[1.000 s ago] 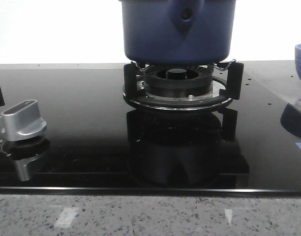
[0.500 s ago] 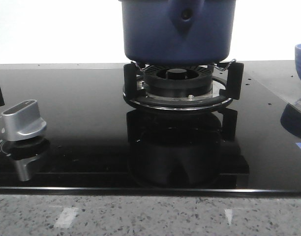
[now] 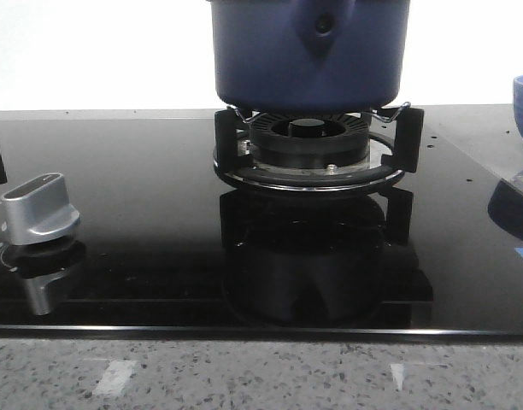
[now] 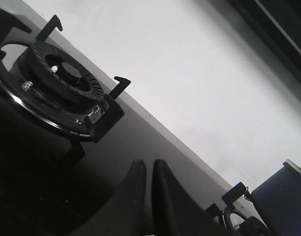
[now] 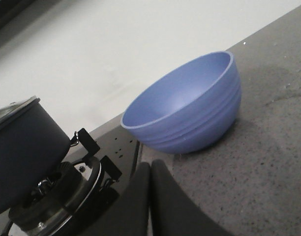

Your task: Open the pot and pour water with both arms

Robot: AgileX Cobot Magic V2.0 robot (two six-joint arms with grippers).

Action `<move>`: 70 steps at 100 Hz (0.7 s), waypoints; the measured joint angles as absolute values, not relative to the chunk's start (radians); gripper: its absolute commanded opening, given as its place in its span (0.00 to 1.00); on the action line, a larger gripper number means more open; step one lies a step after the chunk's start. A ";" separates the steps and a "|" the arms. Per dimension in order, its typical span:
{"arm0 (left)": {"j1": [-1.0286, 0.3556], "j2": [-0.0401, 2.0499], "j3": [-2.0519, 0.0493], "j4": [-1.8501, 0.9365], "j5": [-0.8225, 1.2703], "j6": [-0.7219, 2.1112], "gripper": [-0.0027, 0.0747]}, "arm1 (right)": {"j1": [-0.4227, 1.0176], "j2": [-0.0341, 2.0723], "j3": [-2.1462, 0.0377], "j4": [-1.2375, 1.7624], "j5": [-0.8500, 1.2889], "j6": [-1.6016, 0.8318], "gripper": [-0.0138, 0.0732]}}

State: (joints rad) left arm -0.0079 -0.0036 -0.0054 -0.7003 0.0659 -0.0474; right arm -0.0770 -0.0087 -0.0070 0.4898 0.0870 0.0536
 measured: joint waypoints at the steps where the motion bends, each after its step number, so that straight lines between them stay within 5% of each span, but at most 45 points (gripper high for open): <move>1: -0.008 -0.004 -0.008 -0.700 0.069 -0.047 0.01 | -0.077 -0.009 -0.011 0.490 0.093 0.054 0.10; 37: -0.008 0.153 -0.422 -0.620 0.461 0.222 0.01 | -0.077 0.173 -0.427 0.259 0.619 0.054 0.10; 58: -0.089 0.315 -0.604 -0.770 0.549 0.462 0.01 | 0.000 0.302 -0.582 0.232 0.697 0.000 0.10; 70: -0.176 0.369 -0.645 -0.814 0.547 0.568 0.03 | 0.069 0.311 -0.607 0.232 0.702 -0.069 0.23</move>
